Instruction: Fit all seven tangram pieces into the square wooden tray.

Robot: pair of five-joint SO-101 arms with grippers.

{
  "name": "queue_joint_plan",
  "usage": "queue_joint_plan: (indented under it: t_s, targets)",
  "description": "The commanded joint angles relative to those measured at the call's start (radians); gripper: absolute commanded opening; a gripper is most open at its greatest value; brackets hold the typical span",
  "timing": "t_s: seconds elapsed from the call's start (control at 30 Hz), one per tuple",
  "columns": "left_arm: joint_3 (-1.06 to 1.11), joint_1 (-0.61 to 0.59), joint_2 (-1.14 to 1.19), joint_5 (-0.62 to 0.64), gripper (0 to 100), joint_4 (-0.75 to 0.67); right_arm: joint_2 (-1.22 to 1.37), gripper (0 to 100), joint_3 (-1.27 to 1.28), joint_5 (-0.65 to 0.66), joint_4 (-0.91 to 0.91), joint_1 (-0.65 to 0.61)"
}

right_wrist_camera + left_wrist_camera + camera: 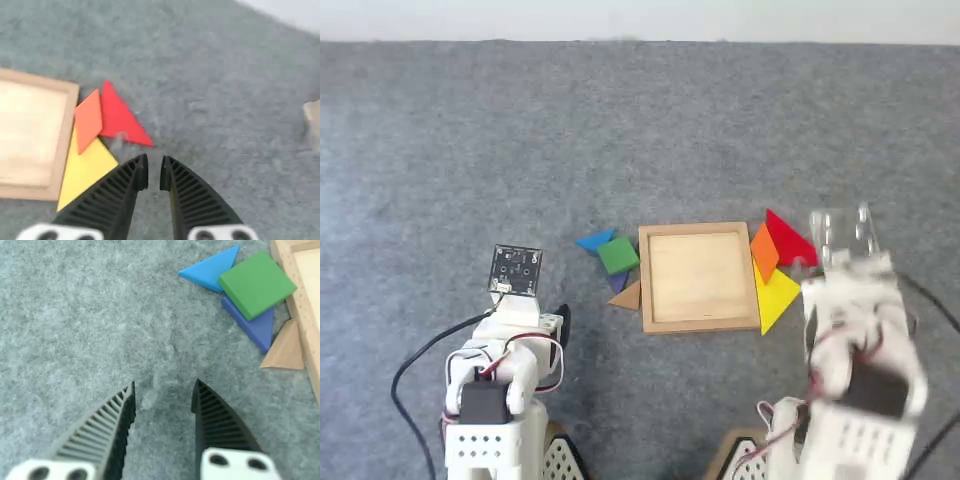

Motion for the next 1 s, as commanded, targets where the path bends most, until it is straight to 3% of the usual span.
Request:
queue_joint_plan:
  t_s: [0.0, 0.07, 0.2, 0.27, 0.43, 0.73, 0.97]
  targets:
    - [-0.012, -0.003, -0.011, 0.009, 18, 0.002, 0.429, 6.3, -0.229, -0.018, 0.005, -0.033]
    - [-0.012, -0.003, -0.011, 0.009, 18, 0.002, 0.615, 9.1, -0.322, 0.003, 0.007, -0.058]
    - [-0.012, -0.003, -0.011, 0.009, 18, 0.002, 0.912, 27.8, -0.483, 0.015, -0.002, -0.111]
    - [-0.012, -0.003, -0.011, 0.009, 18, 0.002, 1.023, 32.3, -0.575, 0.028, -0.005, -0.139]
    - [-0.012, -0.003, -0.011, 0.009, 18, 0.002, 1.257, 32.5, -0.764, 0.204, 0.005, -0.196]
    - [-0.012, -0.003, -0.011, 0.009, 18, 0.002, 1.6, 32.5, -0.944, 0.305, -0.001, -0.174]
    - [-0.012, -0.003, -0.011, 0.009, 18, 0.002, 1.684, 32.5, -0.921, 0.453, 0.074, -0.209]
